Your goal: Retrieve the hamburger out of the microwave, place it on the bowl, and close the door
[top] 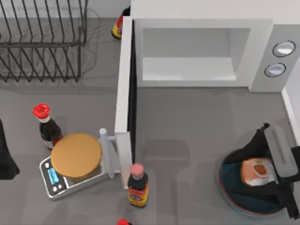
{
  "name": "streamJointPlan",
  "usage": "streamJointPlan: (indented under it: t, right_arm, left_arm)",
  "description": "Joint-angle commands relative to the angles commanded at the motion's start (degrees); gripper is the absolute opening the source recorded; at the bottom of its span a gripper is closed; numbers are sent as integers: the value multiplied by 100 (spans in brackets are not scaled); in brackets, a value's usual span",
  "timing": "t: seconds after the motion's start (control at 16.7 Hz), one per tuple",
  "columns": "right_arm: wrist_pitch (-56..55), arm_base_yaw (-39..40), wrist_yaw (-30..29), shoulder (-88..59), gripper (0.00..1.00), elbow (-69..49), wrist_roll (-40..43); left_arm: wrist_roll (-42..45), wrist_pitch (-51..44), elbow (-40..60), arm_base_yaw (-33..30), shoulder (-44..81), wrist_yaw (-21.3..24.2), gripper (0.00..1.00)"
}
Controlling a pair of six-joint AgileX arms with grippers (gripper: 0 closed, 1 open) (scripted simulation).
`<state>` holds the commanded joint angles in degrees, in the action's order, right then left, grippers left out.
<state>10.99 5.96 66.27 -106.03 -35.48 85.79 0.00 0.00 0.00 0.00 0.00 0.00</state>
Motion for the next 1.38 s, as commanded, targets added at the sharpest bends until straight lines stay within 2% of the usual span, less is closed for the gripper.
streamJointPlan:
  t: [0.18,0.24,0.36,0.66,0.96,1.38]
  right_arm:
    - [0,0,0,0,100,0,0]
    - [683,-84,12,171,100,-184,10]
    - [664,-89,-11,234,100,-152,-41]
    - [344,-179,-550,1449,100,413,-1009]
    - [-189,-334,-1873,4129,100,1403,-2979]
    - [-854,-533,-4569,8450,100,2808,-6359]
  left_arm:
    - [0,0,0,0,0,0,100]
    - [0,0,0,0,0,0,100]
    - [0,0,0,0,0,0,100]
    - [0,0,0,0,0,0,100]
    - [0,0,0,0,0,0,100]
    - [0,0,0,0,0,0,100]
